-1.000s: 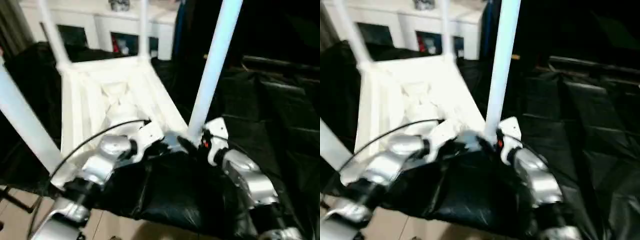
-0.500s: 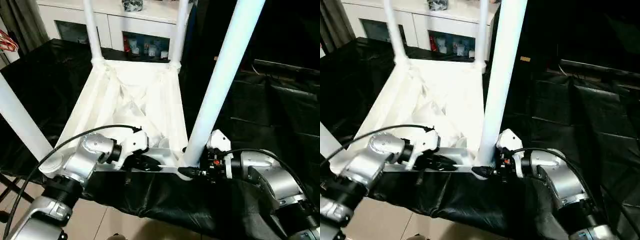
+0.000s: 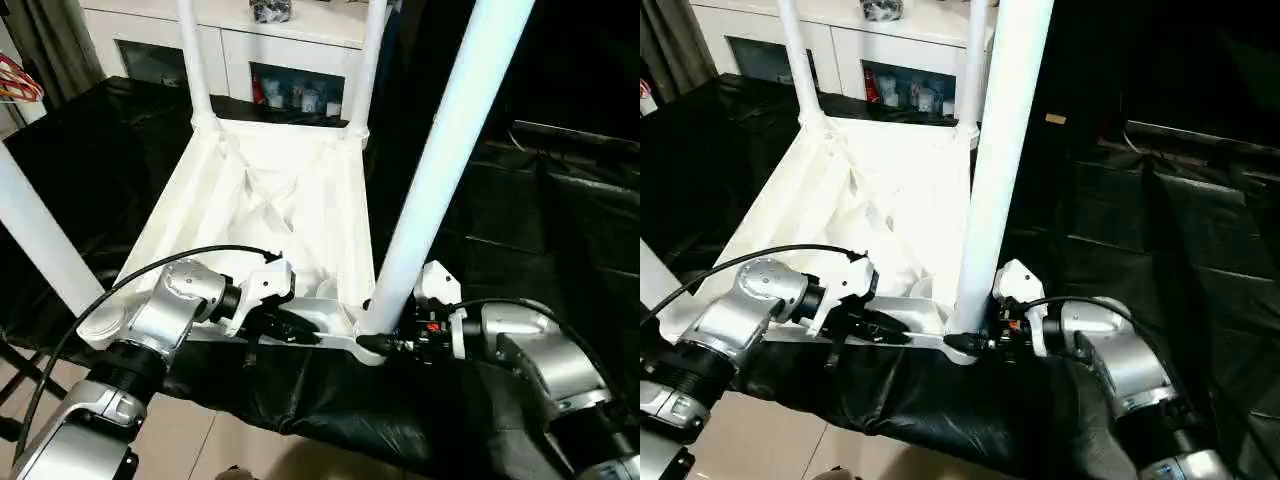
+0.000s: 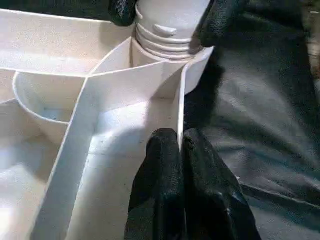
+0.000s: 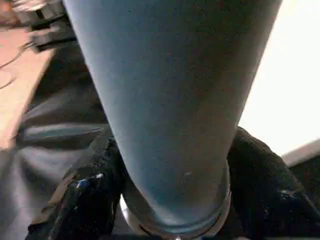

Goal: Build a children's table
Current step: Rotate leg to tighten

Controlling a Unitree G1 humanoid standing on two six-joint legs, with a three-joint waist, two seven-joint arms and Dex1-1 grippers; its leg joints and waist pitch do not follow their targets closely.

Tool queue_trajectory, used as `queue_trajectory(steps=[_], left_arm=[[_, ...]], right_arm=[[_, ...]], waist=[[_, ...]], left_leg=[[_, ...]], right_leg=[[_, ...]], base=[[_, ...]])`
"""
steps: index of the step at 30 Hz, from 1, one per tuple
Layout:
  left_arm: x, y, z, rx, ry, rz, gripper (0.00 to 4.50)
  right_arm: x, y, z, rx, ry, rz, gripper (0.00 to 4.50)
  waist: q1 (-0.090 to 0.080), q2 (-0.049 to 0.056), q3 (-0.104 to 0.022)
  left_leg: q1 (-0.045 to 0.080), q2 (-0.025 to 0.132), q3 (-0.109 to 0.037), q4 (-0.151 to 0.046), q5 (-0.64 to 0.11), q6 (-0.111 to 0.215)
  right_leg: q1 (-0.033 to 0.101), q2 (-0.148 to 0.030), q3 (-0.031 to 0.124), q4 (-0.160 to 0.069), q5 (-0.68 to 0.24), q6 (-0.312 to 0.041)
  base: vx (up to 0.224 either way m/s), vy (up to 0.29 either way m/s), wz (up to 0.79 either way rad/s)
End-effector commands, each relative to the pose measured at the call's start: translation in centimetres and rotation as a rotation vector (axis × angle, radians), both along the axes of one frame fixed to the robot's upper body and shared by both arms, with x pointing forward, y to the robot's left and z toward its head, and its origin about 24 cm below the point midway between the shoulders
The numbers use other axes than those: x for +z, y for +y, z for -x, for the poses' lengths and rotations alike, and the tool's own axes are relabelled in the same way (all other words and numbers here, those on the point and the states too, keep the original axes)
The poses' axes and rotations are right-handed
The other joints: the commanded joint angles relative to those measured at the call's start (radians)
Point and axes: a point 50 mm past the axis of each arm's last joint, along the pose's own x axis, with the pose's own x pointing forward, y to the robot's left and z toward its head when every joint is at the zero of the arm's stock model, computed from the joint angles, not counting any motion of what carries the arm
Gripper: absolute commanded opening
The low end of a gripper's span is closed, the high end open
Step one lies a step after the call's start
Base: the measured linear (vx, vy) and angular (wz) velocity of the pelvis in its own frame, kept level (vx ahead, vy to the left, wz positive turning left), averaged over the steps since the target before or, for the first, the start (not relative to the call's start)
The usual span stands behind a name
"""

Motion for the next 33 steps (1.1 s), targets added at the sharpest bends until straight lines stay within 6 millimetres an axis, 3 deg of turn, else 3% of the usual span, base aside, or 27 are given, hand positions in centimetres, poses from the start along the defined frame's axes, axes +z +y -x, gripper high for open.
queue_trajectory(steps=[1,3,5,8,10,13,14,18,22,24,31,33], left_arm=[[1.0,-1.8,-1.4,0.099,-0.075,0.033,0.0],[1.1,-3.2,-2.2,0.196,-0.12,0.038,0.0],[1.1,-3.7,-2.3,0.215,-0.126,0.04,0.0],[1.0,-5.8,-2.6,0.277,-0.152,0.049,0.0],[1.0,-7.1,-2.6,0.311,-0.167,0.058,0.0],[0.8,-8.5,-2.4,0.317,-0.178,0.069,0.0],[0.8,-8.9,-2.2,0.314,-0.177,0.074,0.0],[1.1,-9.1,-2.3,0.309,-0.203,0.093,0.0],[1.2,-8.4,-2.1,0.27,-0.2,0.099,0.0],[1.3,-7.3,-1.8,0.197,-0.199,0.109,0.0],[1.2,-5.1,-0.8,0.055,-0.15,0.114,0.0],[1.3,-4.3,-0.5,0.009,-0.116,0.124,0.0]], right_arm=[[-0.7,1.4,-0.5,-0.081,-0.02,0.001,2.63],[-1.4,2.1,-1.9,-0.282,-0.025,0.007,2.63],[-1.6,2.4,-2.2,-0.326,-0.019,0.003,2.63],[-2.1,3.9,-3.1,-0.49,0.004,0.002,2.63],[-2.2,5.1,-3.8,-0.575,-0.006,0.025,2.63],[-1.9,6.8,-4.2,-0.591,-0.013,0.001,2.63],[-1.7,7.3,-4.3,-0.585,-0.013,-0.014,2.97],[-1.2,8.1,-4.0,-0.506,-0.013,-0.057,3.35],[-1.2,7.4,-3.6,-0.44,-0.033,-0.042,3.74],[-1.3,5.6,-3.2,-0.345,-0.067,0.012,3.74],[-0.4,2.7,-2.4,-0.141,-0.087,0.022,3.74],[0.1,1.9,-1.9,-0.059,-0.083,0.011,3.74]], waist=[[-0.005,0.001,-0.055],[-0.014,-0.004,-0.055],[-0.022,-0.007,-0.056],[-0.028,-0.007,-0.056],[-0.032,-0.004,-0.056],[-0.035,-0.004,-0.059],[-0.036,-0.006,-0.06],[-0.033,-0.007,-0.06],[-0.03,-0.007,-0.059],[-0.028,-0.011,-0.059],[-0.017,-0.011,-0.06],[-0.015,-0.011,-0.058]], left_leg=[[0.005,0.02,-0.004,-0.068,-0.312,-0.006],[0.005,0.017,-0.008,-0.069,-0.332,-0.022],[-0.001,0.015,-0.012,-0.07,-0.331,-0.019],[0.003,0.015,-0.01,-0.067,-0.328,-0.017],[-0.002,0.015,-0.01,-0.069,-0.306,-0.016],[0.001,0.014,-0.007,-0.067,-0.301,-0.011],[-0.001,0.014,-0.006,-0.067,-0.291,-0.004],[-0.004,0.014,-0.002,-0.066,-0.266,0.017],[-0.002,0.016,-0.003,-0.067,-0.272,0.022],[-0.005,0.016,-0.002,-0.066,-0.263,0.03],[-0.001,0.02,-0.003,-0.065,-0.271,0.041],[0.003,0.023,0.0,-0.065,-0.27,0.05]], right_leg=[[0.04,-0.054,0.038,-0.079,-0.369,-0.166],[0.041,-0.057,0.034,-0.086,-0.438,-0.139],[0.047,-0.059,0.031,-0.089,-0.466,-0.121],[0.037,-0.059,0.033,-0.094,-0.493,-0.11],[0.038,-0.056,0.034,-0.091,-0.448,-0.115],[0.038,-0.054,0.036,-0.088,-0.409,-0.125],[0.04,-0.053,0.036,-0.085,-0.381,-0.131],[0.044,-0.05,0.037,-0.081,-0.323,-0.147],[0.044,-0.053,0.038,-0.084,-0.354,-0.138],[0.047,-0.053,0.039,-0.082,-0.338,-0.135],[0.047,-0.057,0.039,-0.08,-0.345,-0.149],[0.041,-0.054,0.041,-0.078,-0.309,-0.168]], base=[[0.0,0.0,0.0],[0.0,0.0,0.0],[0.0,0.0,0.0],[0.0,0.0,0.0],[0.0,0.0,0.0],[0.0,0.0,0.0],[0.0,0.0,0.0],[0.0,0.0,0.0],[0.0,0.0,0.0],[0.0,0.0,0.0],[0.0,0.0,0.0],[0.0,0.0,0.0]])
